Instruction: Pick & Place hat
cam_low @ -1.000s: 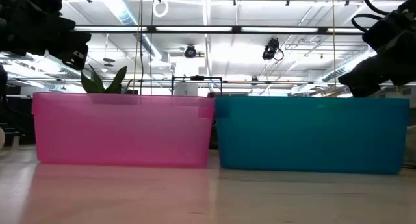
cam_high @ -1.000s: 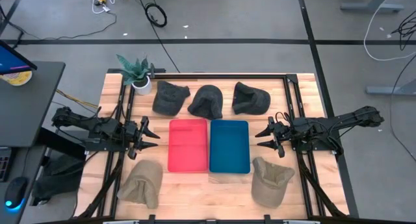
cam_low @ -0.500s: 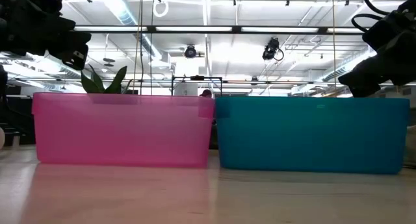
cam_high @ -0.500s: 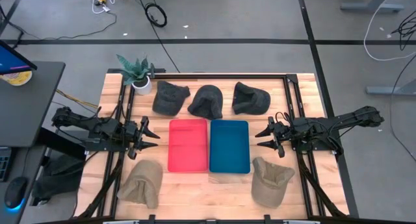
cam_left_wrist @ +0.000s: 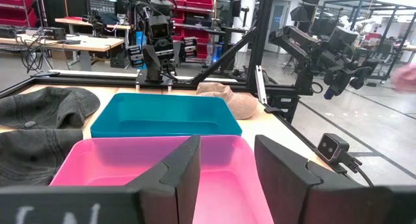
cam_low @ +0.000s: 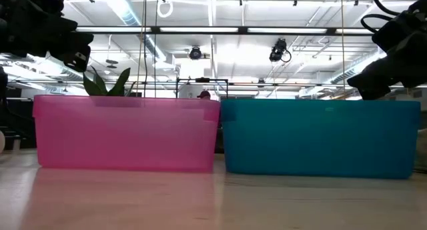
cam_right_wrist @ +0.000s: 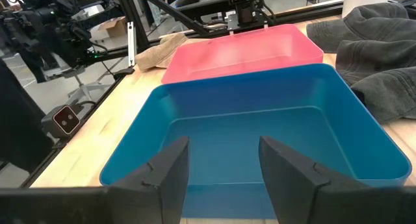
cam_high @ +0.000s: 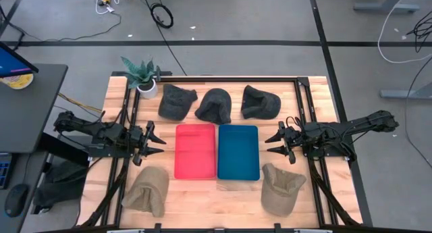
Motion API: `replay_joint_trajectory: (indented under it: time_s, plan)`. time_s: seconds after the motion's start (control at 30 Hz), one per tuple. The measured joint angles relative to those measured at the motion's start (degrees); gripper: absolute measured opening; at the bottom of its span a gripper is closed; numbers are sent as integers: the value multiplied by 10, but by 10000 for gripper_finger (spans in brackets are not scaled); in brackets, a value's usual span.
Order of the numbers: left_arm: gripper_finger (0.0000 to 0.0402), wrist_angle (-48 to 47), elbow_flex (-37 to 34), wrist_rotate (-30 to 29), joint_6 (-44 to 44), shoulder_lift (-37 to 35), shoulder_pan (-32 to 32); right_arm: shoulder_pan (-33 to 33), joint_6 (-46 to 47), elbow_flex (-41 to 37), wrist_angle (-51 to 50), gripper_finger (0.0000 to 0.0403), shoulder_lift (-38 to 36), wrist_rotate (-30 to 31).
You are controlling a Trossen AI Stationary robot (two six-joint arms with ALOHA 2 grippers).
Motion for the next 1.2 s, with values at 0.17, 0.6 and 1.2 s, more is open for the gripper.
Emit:
replay_joint_trajectory:
  time_s: [0.17,0.6,1.2]
  plan:
    - [149,0,0,0,0,0,0,0,0,0,0,189,0,0]
    - [149,0,0,0,0,0,0,0,0,0,0,189,0,0]
    - [149,0,0,0,0,0,0,0,-12,0,408,189,0,23]
